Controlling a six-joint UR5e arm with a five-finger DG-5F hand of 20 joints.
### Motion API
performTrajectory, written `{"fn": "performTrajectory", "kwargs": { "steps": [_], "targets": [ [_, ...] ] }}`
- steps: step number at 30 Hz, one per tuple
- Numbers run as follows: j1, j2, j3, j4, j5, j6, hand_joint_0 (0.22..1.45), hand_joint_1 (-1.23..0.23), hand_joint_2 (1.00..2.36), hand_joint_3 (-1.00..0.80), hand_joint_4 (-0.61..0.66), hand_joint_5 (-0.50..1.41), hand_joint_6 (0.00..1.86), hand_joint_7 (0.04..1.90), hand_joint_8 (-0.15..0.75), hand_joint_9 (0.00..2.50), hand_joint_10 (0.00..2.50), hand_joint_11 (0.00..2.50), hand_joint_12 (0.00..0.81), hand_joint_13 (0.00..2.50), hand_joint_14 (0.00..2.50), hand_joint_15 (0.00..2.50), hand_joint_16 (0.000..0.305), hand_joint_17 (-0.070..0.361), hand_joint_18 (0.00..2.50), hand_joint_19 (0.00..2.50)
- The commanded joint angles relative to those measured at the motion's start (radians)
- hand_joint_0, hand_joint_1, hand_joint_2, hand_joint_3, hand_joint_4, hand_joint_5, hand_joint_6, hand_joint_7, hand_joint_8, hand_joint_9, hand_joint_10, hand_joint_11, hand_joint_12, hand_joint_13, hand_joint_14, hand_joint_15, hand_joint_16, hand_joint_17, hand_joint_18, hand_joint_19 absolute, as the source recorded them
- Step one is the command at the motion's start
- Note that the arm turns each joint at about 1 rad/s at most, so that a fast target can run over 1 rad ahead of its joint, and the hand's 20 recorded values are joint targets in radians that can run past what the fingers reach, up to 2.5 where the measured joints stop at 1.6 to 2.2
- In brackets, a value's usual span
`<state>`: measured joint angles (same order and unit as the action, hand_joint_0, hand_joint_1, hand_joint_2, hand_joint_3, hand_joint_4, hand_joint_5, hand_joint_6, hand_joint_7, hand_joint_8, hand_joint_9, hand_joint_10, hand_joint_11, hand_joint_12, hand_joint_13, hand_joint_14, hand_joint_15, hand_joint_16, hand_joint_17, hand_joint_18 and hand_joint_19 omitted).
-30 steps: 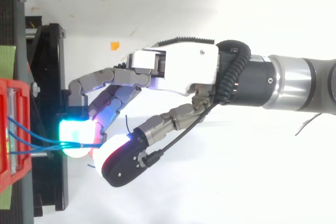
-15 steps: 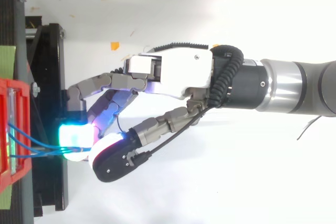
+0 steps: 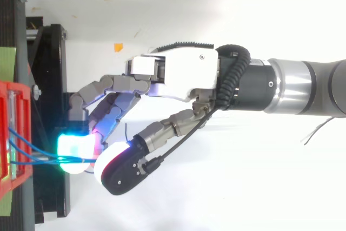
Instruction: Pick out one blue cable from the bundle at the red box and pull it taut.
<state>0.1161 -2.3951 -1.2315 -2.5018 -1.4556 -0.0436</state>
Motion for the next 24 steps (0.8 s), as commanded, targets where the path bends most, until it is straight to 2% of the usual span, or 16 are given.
{"fn": "performTrajectory", "kwargs": {
  "steps": [1,6,18,24],
  "targets": [
    [-0.001,0.001,0.003,0.0,-0.009,0.018,0.57,-0.67,1.0,-0.49,0.04,-0.14,0.73,0.85,0.255,0.97,0.02,0.72,0.306,0.86,0.02,0.5,0.043,0.097,0.58,0.55],
    [-0.001,0.001,0.012,-0.003,-0.015,0.048,0.6,-0.72,1.01,-0.42,0.03,-0.15,0.81,0.74,0.255,0.97,0.03,0.74,0.304,0.87,0.02,0.51,0.042,0.096,0.59,0.55],
    [-0.001,-0.001,0.014,-0.002,-0.023,0.05,0.63,-0.76,1.02,-0.22,-0.03,-0.17,0.93,0.58,0.254,0.96,0.03,0.81,0.312,0.89,0.02,0.54,0.043,0.097,0.64,0.57],
    [-0.004,-0.001,0.014,-0.003,-0.032,0.054,0.6,-0.74,1.0,-0.44,0.03,-0.15,0.93,0.62,0.273,1.06,0.03,0.83,0.317,0.93,0.02,0.54,0.044,0.099,0.67,0.58]
  ]
}}
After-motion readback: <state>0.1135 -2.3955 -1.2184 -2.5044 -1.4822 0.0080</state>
